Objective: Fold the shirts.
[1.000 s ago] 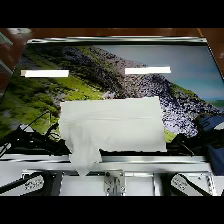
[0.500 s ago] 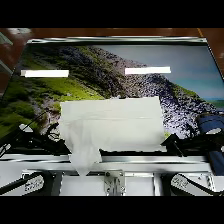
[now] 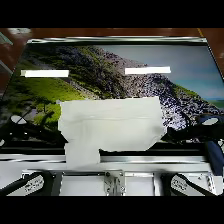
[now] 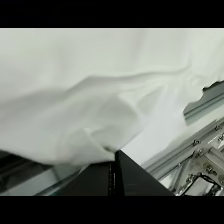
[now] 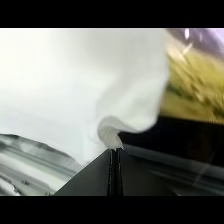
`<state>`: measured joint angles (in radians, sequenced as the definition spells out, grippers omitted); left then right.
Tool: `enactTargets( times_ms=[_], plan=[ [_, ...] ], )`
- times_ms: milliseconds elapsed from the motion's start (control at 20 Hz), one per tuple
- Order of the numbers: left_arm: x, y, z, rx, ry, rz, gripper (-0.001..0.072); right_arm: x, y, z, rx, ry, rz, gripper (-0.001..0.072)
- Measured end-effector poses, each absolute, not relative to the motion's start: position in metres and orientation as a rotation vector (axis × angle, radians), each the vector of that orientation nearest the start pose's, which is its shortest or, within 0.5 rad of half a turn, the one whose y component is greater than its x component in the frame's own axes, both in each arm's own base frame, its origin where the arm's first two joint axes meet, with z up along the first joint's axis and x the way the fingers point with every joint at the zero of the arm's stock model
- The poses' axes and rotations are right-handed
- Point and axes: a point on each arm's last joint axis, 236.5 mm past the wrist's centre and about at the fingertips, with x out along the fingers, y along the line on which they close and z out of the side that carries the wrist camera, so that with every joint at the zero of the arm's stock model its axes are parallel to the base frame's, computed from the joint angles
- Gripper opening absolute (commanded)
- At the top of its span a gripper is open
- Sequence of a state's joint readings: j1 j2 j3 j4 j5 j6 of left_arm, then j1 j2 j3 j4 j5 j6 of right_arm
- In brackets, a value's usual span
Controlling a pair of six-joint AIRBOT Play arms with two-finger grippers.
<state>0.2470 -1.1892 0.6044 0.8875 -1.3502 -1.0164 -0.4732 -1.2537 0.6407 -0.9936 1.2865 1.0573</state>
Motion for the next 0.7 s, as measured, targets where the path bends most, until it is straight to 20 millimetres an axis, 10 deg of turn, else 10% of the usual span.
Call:
enactTargets(
  times_ms=[350, 700],
  plan=[
    [0.331, -0.079, 0.006, -0.469, 1.242, -0.574, 0.0035, 0.330, 0.011, -0.036, 0.579, 1.197, 0.252, 0.0060],
    [0.407, -0.081, 0.003, -0.662, 1.201, -0.568, 0.0035, 0.402, 0.026, -0.044, 0.458, 1.041, 0.154, 0.0059]
  ],
)
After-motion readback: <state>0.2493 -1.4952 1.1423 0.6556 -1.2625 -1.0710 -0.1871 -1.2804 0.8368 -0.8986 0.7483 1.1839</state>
